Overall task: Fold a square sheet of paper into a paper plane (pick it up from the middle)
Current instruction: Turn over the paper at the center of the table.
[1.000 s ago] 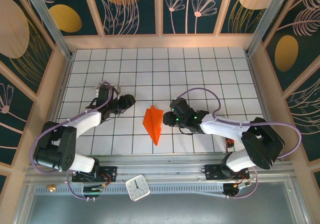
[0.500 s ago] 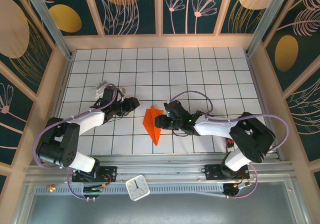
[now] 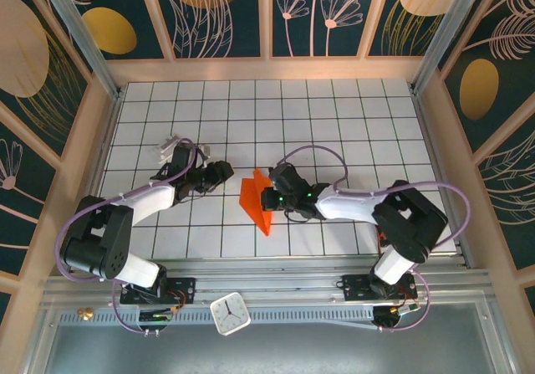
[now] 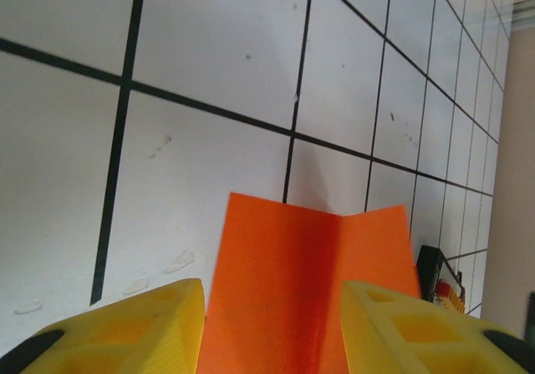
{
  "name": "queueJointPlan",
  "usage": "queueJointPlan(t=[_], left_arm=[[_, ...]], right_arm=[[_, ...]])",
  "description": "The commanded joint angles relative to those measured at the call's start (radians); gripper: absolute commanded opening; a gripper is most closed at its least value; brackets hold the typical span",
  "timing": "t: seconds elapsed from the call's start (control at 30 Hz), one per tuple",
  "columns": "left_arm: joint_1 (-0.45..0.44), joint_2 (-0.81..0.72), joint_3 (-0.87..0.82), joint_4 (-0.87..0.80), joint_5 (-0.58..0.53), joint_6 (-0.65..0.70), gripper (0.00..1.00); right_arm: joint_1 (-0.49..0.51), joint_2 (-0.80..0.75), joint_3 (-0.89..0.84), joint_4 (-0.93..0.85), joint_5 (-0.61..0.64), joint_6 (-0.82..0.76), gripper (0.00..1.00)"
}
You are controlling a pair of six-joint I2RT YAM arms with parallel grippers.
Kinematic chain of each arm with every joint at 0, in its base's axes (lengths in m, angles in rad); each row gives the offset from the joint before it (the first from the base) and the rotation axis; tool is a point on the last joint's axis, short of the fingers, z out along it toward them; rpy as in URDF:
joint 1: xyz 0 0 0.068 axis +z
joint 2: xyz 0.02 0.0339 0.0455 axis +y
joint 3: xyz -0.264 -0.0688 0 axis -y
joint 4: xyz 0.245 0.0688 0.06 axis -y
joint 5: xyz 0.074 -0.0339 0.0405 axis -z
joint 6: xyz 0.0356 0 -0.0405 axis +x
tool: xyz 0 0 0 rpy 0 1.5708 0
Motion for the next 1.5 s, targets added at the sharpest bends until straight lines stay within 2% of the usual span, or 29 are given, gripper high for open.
queueJointPlan(t=[0.0, 0.13, 0.27, 0.4, 0.57, 0.63, 0.83, 1.07, 1.23, 1.47], left_arm=[[-0.002, 0.011, 0.034, -0.004, 0.009, 0.024, 0.47], [-0.002, 0.021, 0.057, -0.016, -0.006, 0.049, 0.47], [-0.003, 0.032, 0.080, -0.028, -0.023, 0.065, 0.47], [-0.001, 0.043, 0.097, -0.047, -0.042, 0.078, 0.48], [0.021, 0.050, 0.092, -0.056, -0.076, 0.083, 0.48], [0.038, 0.050, 0.083, -0.058, -0.089, 0.085, 0.48], [0.094, 0.046, 0.075, -0.073, -0.128, 0.112, 0.48], [0.119, 0.054, 0.095, -0.096, -0.169, 0.142, 0.49], [0.120, 0.075, 0.130, -0.108, -0.158, 0.146, 0.49], [0.121, 0.064, 0.155, -0.126, -0.134, 0.143, 0.49]], right_arm=[[-0.025, -0.134, 0.104, -0.293, 0.225, -0.132, 0.00], [-0.034, -0.178, 0.284, -0.668, 0.534, -0.213, 0.00], [-0.033, -0.131, 0.432, -0.941, 0.760, -0.204, 0.00], [-0.010, 0.002, 0.538, -1.157, 0.904, -0.108, 0.00], [0.057, 0.207, 0.625, -1.356, 0.993, 0.061, 0.00], [0.089, 0.294, 0.670, -1.407, 1.004, 0.107, 0.00], [0.180, 0.514, 0.760, -1.385, 0.943, 0.097, 0.00], [0.242, 0.588, 0.803, -1.204, 0.830, 0.000, 0.00], [0.271, 0.623, 0.819, -1.078, 0.757, -0.043, 0.00], [0.271, 0.603, 0.836, -0.926, 0.639, -0.088, 0.17]])
